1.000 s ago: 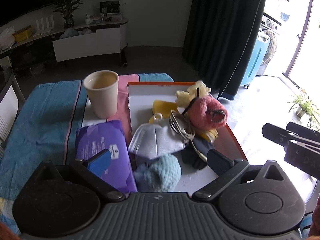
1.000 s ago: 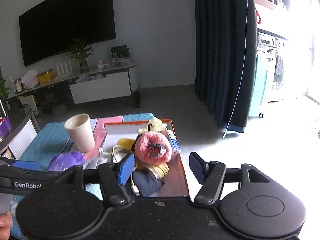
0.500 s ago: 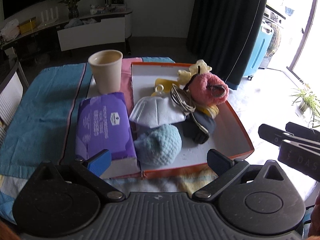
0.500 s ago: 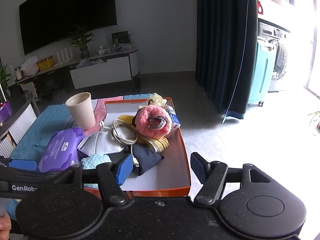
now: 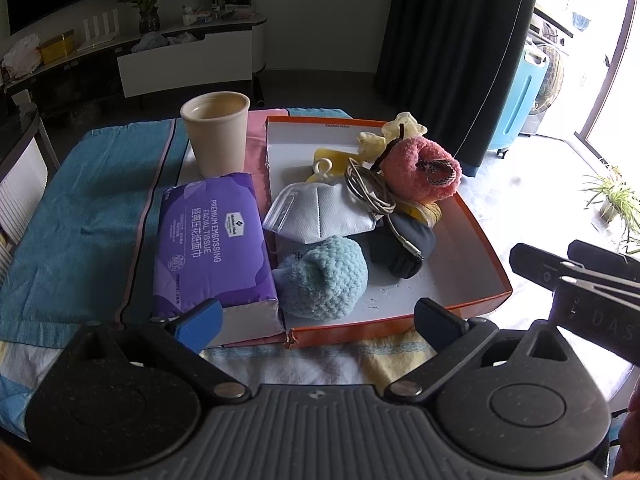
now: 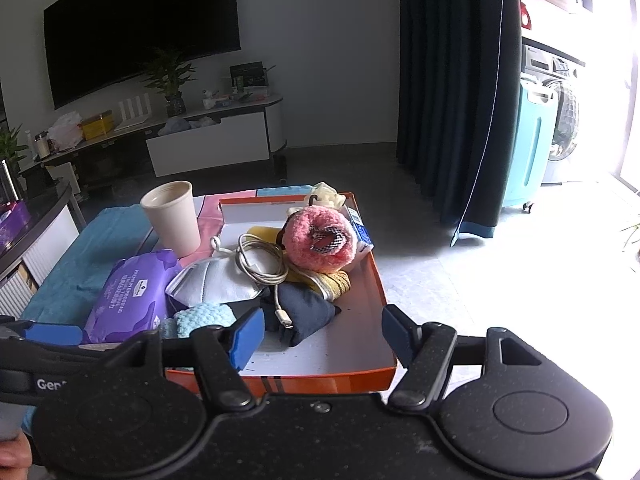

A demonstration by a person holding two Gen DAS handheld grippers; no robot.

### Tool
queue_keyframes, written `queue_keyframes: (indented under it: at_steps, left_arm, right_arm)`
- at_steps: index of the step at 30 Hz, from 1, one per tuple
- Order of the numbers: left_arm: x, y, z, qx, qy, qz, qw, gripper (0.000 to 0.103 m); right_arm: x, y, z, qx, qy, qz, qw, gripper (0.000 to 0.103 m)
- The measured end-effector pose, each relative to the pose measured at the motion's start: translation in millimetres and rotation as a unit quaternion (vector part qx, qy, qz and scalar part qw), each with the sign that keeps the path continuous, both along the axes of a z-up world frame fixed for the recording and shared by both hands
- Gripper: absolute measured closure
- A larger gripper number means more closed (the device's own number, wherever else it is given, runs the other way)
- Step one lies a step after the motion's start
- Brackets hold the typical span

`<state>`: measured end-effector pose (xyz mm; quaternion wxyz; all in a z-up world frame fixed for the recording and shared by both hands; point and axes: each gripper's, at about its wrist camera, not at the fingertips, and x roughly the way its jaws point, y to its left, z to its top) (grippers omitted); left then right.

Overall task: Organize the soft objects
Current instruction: 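Withdraw the right tool from the filled box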

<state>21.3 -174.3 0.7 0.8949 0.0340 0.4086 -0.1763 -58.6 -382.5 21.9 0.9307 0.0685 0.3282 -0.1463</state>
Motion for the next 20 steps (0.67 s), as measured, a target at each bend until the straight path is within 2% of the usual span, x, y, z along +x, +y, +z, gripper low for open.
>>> queue_keyframes:
  at_steps: [20]
  left_arm:
    - [3.6, -2.1, -7.4, 0.008, 0.012, -0.003, 0.9999, 0.000]
  right_arm:
    - [7.4, 2.4, -6.4, 0.003, 0.006, 0.005, 1.000, 0.024]
